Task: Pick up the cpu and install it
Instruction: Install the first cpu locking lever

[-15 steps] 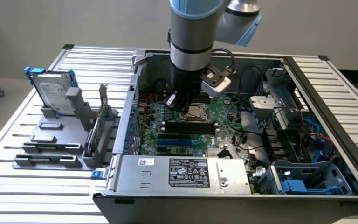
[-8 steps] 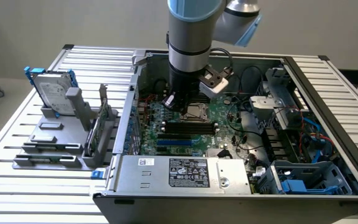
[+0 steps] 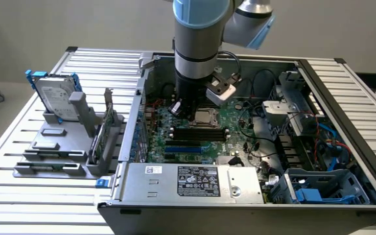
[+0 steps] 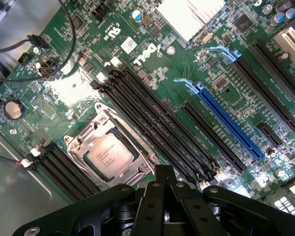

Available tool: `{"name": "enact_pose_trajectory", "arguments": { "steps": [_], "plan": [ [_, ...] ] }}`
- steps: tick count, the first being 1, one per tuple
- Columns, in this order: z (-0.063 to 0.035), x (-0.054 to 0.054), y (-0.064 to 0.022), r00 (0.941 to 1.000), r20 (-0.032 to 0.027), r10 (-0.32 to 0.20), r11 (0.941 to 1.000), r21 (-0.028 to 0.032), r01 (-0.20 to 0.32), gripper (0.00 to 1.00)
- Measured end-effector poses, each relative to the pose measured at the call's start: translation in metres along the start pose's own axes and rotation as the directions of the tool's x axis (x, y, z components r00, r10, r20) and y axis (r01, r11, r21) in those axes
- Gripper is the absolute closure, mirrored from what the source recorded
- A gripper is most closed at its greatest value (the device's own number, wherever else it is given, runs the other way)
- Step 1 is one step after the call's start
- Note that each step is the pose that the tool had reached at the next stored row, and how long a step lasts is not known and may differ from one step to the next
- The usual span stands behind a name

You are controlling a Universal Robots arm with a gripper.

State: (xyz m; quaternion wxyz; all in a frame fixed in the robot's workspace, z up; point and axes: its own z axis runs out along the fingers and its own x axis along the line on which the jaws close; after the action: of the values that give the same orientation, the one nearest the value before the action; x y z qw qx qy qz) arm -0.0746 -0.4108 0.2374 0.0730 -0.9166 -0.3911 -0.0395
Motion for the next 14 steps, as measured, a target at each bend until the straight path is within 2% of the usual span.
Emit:
{"name": "enact_pose_trajectory", "arguments": {
  "steps": [14],
  "plan": [
    [0.0156,-0.004,-0.0095,1.0000,0.0000,0.000,1.0000,0.0000,0.000,0.89]
  ]
}}
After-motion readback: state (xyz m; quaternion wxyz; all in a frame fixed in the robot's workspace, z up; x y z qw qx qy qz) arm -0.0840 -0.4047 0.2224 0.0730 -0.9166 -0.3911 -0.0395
